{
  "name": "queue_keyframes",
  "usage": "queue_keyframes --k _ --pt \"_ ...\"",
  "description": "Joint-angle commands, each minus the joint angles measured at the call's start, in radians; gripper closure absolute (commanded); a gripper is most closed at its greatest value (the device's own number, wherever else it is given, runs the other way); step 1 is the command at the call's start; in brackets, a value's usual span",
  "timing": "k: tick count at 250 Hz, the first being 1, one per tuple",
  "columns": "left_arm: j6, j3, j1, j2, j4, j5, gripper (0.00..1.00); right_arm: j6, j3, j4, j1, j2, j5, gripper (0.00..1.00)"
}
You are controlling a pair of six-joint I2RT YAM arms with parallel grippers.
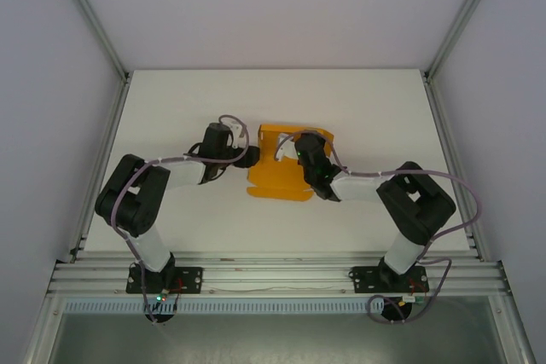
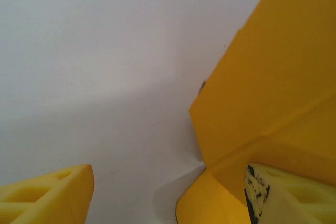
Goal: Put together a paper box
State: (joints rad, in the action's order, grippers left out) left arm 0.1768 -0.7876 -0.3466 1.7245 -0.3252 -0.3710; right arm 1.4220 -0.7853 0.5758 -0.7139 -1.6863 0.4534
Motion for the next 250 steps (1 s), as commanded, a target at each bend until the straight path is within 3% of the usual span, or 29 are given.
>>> queue_keyframes --k 1,59,105,151,208,250 --pt "-0.033 0.031 -0.013 -0.012 -0.145 0.011 0.25 -0.019 0.002 -0.025 -0.017 0.031 0.014 1.0" --pt "-0.066 0.049 -0.03 0.008 -0.254 -0.035 0.25 0.015 0.056 -0.019 -0.043 0.039 -0.014 1.0" --pt "-0.09 0.011 -0.063 0.052 -0.218 0.042 0.27 0.027 0.099 0.032 -0.073 0.027 0.033 1.0" --pt "-0.089 0.034 -0.086 0.051 -0.24 0.151 0.35 0.038 0.139 0.033 -0.101 0.032 0.054 1.0" --pt "-0.15 0.067 -0.098 0.049 -0.353 0.131 0.38 -0.004 0.14 -0.088 -0.103 0.053 0.006 1.0" --pt "-0.166 0.019 -0.098 0.078 -0.348 0.111 0.39 -0.018 0.104 -0.196 -0.1 0.051 -0.041 1.0"
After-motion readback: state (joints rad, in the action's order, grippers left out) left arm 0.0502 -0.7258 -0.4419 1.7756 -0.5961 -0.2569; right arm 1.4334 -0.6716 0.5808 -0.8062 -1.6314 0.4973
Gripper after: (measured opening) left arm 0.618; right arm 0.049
